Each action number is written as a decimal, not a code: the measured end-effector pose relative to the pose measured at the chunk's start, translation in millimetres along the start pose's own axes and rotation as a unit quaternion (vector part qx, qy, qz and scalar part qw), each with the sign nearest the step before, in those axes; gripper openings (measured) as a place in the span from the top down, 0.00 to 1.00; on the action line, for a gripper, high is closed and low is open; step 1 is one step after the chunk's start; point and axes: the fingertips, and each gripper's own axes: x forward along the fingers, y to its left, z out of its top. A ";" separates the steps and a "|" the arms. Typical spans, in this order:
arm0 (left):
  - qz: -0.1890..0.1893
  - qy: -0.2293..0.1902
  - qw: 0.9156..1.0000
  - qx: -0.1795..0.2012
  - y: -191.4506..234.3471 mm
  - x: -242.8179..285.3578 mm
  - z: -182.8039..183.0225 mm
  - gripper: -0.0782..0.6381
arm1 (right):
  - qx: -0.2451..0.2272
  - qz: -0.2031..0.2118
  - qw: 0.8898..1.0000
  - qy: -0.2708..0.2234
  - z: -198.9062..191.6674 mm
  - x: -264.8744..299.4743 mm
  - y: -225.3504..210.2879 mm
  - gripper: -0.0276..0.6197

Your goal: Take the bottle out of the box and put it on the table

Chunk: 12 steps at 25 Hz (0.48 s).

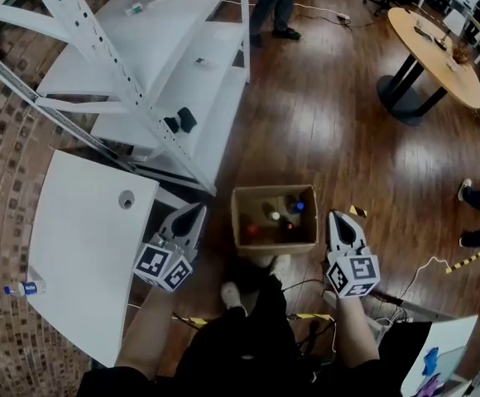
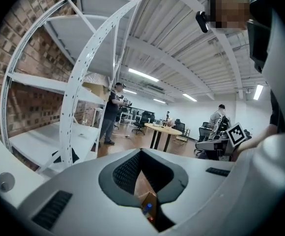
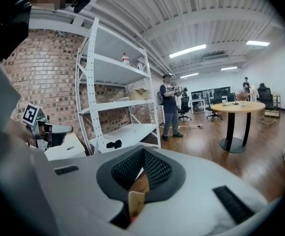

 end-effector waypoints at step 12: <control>0.001 0.045 0.999 -0.028 -2.7 54.0 -54.7 0.88 | 0.028 0.028 0.998 0.058 -47.2 37.5 -16.5 0.95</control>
